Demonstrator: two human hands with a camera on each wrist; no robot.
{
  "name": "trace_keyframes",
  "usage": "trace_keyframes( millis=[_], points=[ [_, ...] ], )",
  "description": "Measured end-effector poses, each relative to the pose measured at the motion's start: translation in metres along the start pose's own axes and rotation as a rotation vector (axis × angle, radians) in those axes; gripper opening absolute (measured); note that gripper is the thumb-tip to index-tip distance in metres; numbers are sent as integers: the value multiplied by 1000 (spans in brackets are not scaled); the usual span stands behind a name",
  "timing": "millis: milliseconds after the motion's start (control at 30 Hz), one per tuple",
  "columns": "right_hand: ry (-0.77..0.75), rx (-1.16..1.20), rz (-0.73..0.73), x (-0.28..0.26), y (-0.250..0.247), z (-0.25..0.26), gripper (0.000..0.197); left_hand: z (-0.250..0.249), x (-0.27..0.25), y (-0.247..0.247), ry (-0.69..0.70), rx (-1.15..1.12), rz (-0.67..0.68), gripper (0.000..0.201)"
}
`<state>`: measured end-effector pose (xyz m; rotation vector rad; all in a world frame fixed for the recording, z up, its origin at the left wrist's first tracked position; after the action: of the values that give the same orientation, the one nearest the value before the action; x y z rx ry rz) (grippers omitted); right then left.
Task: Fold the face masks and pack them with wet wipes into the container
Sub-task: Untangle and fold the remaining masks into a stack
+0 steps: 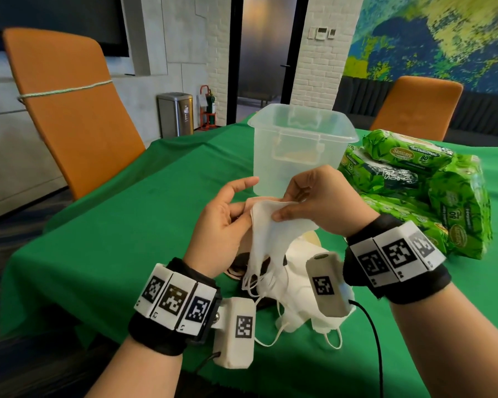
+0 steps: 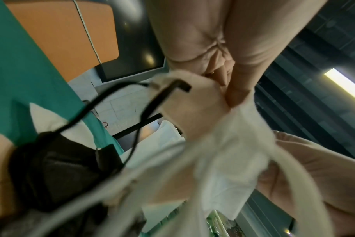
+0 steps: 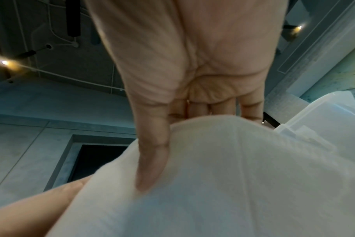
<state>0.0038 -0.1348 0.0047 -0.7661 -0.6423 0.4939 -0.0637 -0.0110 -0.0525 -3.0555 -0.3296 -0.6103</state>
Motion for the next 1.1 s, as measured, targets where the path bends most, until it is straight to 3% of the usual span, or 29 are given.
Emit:
trace_keyframes(
  millis=[200,367,500,833,967,1100],
  points=[
    [93,113,-16,-1,2,-6,32,0,-6,3,6,-66,-40,23],
    [148,227,-28,-1,4,-9,31,2,-9,11,38,56,-37,48],
    [188,360,-41,-5,8,-10,32,-1,-10,15,103,159,-66,57],
    [273,608,-63,-5,14,-22,34,-6,-13,20,160,276,-86,53],
    [235,566,-71,-6,15,-20,28,-2,-10,11,137,277,-118,41],
    [228,496,-26,-6,9,-25,26,8,-7,-6,39,154,-244,43]
  ],
)
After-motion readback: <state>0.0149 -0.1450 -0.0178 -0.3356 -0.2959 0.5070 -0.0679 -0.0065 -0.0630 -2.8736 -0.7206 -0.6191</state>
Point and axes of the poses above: each hand's wrist, its own x-axis towards the middle knuckle, its own y-axis out of the palm, z = x × y, the point moved 6 cm from there along x, towards the middle knuckle, and after that the axes turned 2 degrees about -y, right-handed, at the moved point
